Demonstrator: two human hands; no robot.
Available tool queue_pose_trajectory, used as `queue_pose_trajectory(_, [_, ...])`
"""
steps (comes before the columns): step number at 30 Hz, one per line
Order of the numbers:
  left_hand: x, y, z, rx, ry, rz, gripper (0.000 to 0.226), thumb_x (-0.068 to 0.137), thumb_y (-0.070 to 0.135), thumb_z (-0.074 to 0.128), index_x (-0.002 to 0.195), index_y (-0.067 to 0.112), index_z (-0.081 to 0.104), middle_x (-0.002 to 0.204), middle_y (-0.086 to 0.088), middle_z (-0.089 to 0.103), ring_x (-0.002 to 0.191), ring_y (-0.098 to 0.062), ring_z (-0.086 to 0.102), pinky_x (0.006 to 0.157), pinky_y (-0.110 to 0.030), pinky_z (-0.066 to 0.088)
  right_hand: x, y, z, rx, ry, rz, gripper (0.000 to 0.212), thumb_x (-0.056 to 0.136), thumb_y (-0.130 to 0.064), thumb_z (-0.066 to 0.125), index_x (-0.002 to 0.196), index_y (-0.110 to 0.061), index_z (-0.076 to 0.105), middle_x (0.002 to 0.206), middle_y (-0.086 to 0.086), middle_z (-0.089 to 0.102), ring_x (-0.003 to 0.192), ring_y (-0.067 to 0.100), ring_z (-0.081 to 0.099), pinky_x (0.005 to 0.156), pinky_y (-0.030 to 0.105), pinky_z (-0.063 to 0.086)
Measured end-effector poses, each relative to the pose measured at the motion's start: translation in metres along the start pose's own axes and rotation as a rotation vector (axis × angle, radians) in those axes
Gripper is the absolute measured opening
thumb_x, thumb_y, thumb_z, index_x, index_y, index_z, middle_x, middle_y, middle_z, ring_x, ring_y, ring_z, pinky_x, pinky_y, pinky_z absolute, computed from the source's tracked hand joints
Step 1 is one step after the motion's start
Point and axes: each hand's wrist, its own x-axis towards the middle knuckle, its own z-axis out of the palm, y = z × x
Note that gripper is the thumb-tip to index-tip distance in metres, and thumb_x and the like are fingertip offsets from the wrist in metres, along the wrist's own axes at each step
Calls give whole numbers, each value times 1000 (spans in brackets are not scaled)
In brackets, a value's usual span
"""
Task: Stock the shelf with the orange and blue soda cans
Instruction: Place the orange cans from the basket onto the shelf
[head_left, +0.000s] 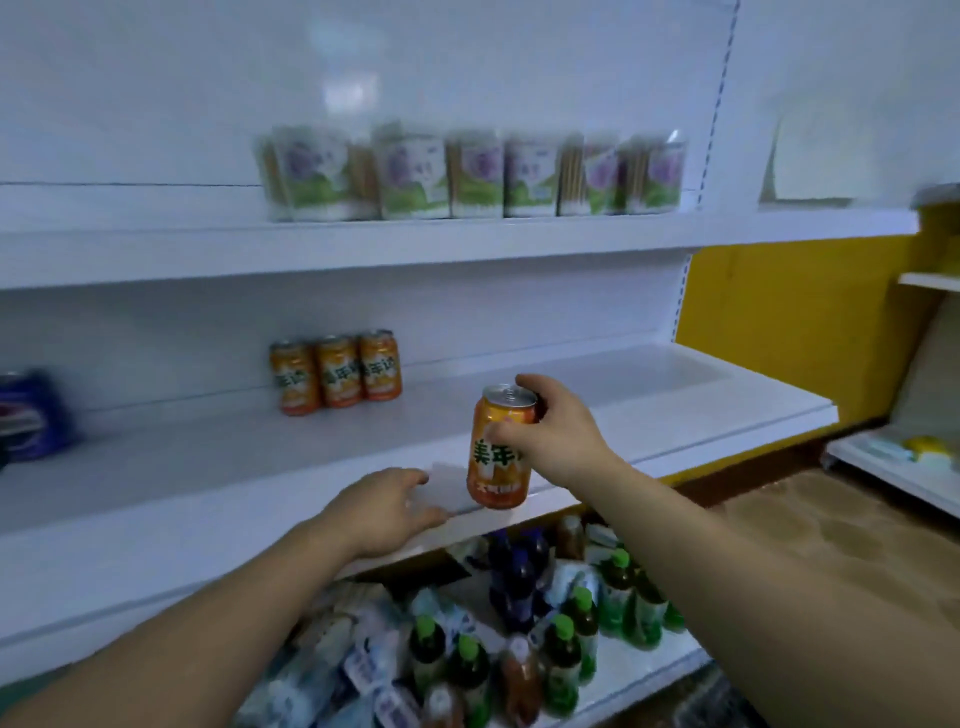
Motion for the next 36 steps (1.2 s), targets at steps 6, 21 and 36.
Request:
queue_pose_trajectory(6, [-20, -101, -14, 206, 9, -302, 77, 87, 76, 26, 152, 37, 15, 162, 10, 4, 148, -18, 5, 117, -52, 6, 25, -8, 72, -51, -136, -25, 75, 79, -19, 76, 144, -22, 39, 136, 2, 51, 117, 21, 54, 94, 32, 47])
queue_pose_trajectory(21, [-10, -120, -5, 196, 60, -322, 82, 81, 82, 23, 151, 41, 7, 161, 13, -3, 148, -16, -4, 115, -58, -3, 64, 23, 146, -32, -71, -114, 82, 74, -20, 82, 140, -27, 33, 124, -6, 51, 109, 12, 52, 90, 28, 45])
queue_pose_trajectory(36, [-13, -120, -5, 176, 73, -311, 80, 83, 79, 24, 151, 41, 7, 161, 13, -3, 148, -14, -6, 116, -56, -5, 130, 25, 184, -193, -95, -161, 76, 87, -33, 66, 146, -23, 19, 125, 3, 57, 110, 25, 57, 85, 33, 43])
